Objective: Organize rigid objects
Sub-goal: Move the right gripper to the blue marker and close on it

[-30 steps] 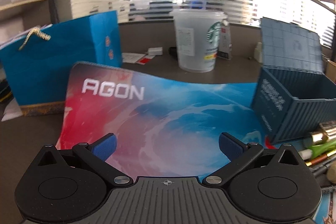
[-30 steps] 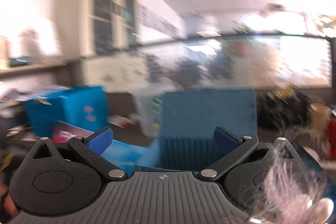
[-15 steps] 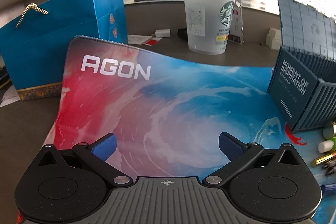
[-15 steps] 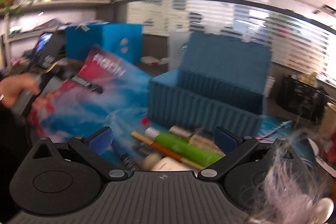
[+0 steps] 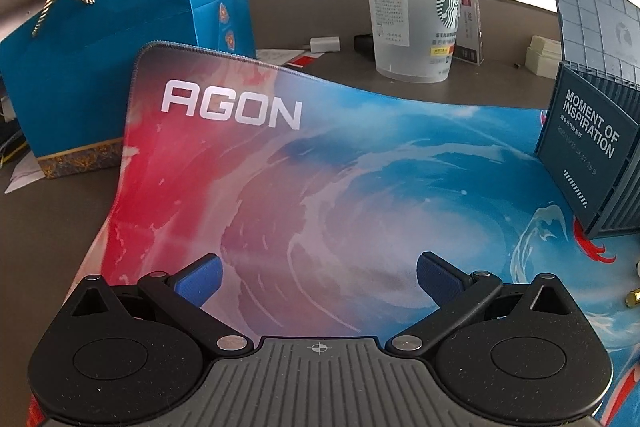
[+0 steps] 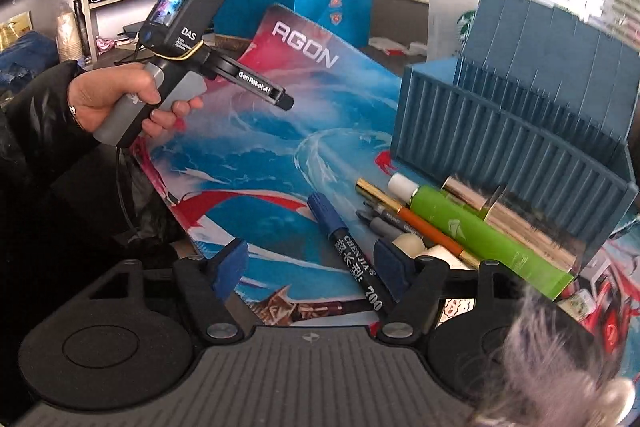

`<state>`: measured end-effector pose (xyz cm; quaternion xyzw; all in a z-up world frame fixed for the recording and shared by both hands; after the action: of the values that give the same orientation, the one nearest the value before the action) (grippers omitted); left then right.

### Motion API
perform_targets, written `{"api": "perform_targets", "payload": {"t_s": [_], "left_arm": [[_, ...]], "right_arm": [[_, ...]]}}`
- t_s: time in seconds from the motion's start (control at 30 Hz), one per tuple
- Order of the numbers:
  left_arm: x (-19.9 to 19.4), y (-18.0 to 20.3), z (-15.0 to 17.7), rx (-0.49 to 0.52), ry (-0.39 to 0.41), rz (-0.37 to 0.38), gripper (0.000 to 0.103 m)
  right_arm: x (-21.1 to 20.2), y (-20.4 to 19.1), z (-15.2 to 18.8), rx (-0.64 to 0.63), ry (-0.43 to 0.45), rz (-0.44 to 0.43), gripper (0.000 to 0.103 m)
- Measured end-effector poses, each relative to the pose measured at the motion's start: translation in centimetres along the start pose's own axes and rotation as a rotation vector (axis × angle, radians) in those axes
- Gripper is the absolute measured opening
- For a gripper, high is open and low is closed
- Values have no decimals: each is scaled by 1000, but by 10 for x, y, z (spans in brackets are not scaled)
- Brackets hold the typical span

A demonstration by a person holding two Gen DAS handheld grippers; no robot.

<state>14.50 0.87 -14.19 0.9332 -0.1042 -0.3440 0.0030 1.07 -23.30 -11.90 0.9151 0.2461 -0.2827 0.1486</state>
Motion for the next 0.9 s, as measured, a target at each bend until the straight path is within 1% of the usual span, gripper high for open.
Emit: {"api": "perform_targets", "payload": {"t_s": [0.13,0.27,0.37,0.47,0.57,0.73,0.8,0.87,0.9], "left_arm": [[2,0,1,3,0,-7,103],[2,0,2,0,0,-6,103],[3,0,1,-3,3,-9,103],[5,0,0,-6,11,-11,103],[7,-1,-1,-17,21,-8,103],[12,-3,-3,-45,28,-1,103],[13,-4,-4,-56,27,4,103],[14,-6,-4,-62,28,7,103],[14,-6,-4,-62,29,6,103]], "right_arm": [[4,6,3,1,-19,-19,55],[7,11,3,-32,-24,-16,42],[10,13,4,-84,-32,-5,35],[13,12,7,-136,-45,-9,31],[14,15,5,-128,-70,-41,28],[16,19,3,-106,-137,-83,26],[16,20,3,-104,-145,-83,22],[17,24,2,-92,-150,-61,12],[17,25,2,-88,-150,-59,12]]}}
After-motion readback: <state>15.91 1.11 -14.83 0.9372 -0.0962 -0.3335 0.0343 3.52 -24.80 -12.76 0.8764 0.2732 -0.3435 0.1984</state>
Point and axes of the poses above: each gripper's, at about its wrist camera, not at the fingertips, and x roughly the way its jaws point, y to its right, z to its underside, the point moved 9 cm from there along x, roughly the way its jaws point, and after that the axes turned 12 degrees about z, right-handed, at the moved point
